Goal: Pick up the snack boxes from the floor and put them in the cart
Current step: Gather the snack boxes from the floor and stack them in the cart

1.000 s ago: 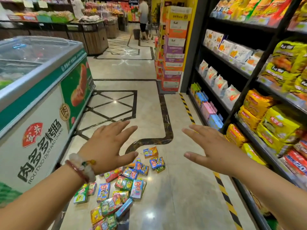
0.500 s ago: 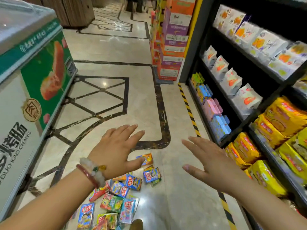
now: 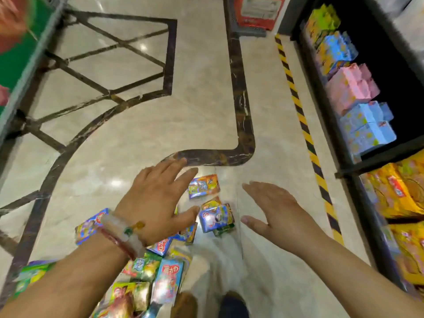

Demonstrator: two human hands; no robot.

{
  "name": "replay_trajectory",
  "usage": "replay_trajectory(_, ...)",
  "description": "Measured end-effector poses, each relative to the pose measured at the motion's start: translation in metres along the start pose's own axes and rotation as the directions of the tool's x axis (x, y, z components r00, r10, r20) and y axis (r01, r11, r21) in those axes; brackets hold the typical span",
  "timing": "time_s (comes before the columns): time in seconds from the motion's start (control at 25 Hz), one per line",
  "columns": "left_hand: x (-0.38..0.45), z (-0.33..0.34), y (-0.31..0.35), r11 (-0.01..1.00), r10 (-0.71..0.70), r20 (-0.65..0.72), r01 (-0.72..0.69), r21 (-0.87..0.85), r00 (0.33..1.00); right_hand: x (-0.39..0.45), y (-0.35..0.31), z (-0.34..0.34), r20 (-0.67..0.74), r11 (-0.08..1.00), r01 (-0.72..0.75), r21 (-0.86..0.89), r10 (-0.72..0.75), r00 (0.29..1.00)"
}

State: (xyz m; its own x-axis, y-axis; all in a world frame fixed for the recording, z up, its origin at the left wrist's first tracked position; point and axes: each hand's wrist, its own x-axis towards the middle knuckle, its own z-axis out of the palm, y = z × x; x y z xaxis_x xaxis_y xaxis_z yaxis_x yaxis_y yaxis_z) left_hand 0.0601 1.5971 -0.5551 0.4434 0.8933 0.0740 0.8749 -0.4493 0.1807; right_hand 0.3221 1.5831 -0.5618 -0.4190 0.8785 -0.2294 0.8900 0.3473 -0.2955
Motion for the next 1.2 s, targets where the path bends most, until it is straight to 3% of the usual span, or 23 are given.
replay_trajectory(0.04, -0.001, 0.070, -0.010, 0.999, -0.022, 0.067, 0.024, -0.021, 0.998, 0.024, 0.021, 0.060, 0.096, 0.998, -0.057, 0.039, 0.053, 0.994)
replay_trajectory(0.08, -0.002, 0.085, -0.011, 0.997, -0.053, 0.071, 0.057, -0.048, 0.996, 0.029, 0.026, 0.078, 0.073, 0.994, -0.087, 0.070, 0.082, 0.994)
replay_trajectory(0.16, -0.009, 0.199, -0.023, 0.990, -0.080, 0.147, 0.095, -0.100, 0.986, 0.061, 0.066, 0.190, 0.108, 0.993, -0.073, 0.089, 0.063, 0.992)
replay_trajectory(0.24, -0.007, 0.296, -0.041, 0.995, -0.062, 0.165, 0.074, -0.068, 0.984, 0.104, 0.099, 0.276, 0.182, 1.000, -0.008, 0.018, 0.005, 0.983)
replay_trajectory(0.36, 0.008, 0.378, -0.057, 0.987, -0.083, 0.233, 0.113, -0.118, 0.969, 0.155, 0.130, 0.356, 0.274, 0.994, 0.098, -0.050, -0.081, 0.958)
replay_trajectory(0.44, 0.016, 0.424, -0.073, 0.993, -0.077, 0.216, 0.095, -0.073, 0.973, 0.186, 0.144, 0.386, 0.310, 0.970, 0.203, -0.134, -0.153, 0.938)
replay_trajectory(0.52, 0.022, 0.431, -0.076, 0.987, -0.089, 0.229, 0.116, -0.108, 0.969, 0.199, 0.146, 0.384, 0.411, 0.966, 0.195, -0.173, -0.109, 0.905)
replay_trajectory(0.64, 0.019, 0.445, -0.071, 0.971, -0.118, 0.204, 0.156, -0.180, 0.972, 0.200, 0.146, 0.380, 0.426, 0.955, 0.212, -0.206, -0.107, 0.898)
replay_trajectory(0.72, 0.022, 0.447, -0.064, 0.916, -0.207, 0.195, 0.260, -0.306, 0.959, 0.195, 0.146, 0.381, 0.417, 0.980, 0.143, -0.140, -0.072, 0.906)
replay_trajectory(0.8, 0.029, 0.455, -0.049, 0.736, -0.365, 0.296, 0.468, -0.490, 0.883, 0.187, 0.159, 0.381, 0.421, 0.999, -0.042, -0.025, 0.048, 0.906)
replay_trajectory(0.88, 0.034, 0.467, -0.032, 0.439, -0.519, 0.426, 0.658, -0.612, 0.741, 0.181, 0.176, 0.375, 0.422, 0.970, -0.221, 0.100, 0.160, 0.892)
replay_trajectory(1.0, 0.038, 0.485, -0.007, 0.118, -0.560, 0.682, 0.860, -0.497, 0.471, 0.168, 0.202, 0.372, 0.422, 0.864, -0.419, 0.280, 0.282, 0.862)
replay_trajectory(1.12, 0.037, 0.498, 0.009, -0.129, -0.561, 0.784, 0.907, -0.401, 0.266, 0.155, 0.221, 0.373, 0.451, 0.659, -0.539, 0.525, 0.322, 0.832)
replay_trajectory(1.2, 0.041, 0.506, 0.013, -0.166, -0.570, 0.790, 0.910, -0.381, 0.227, 0.149, 0.229, 0.373, 0.473, 0.522, -0.556, 0.647, 0.298, 0.829)
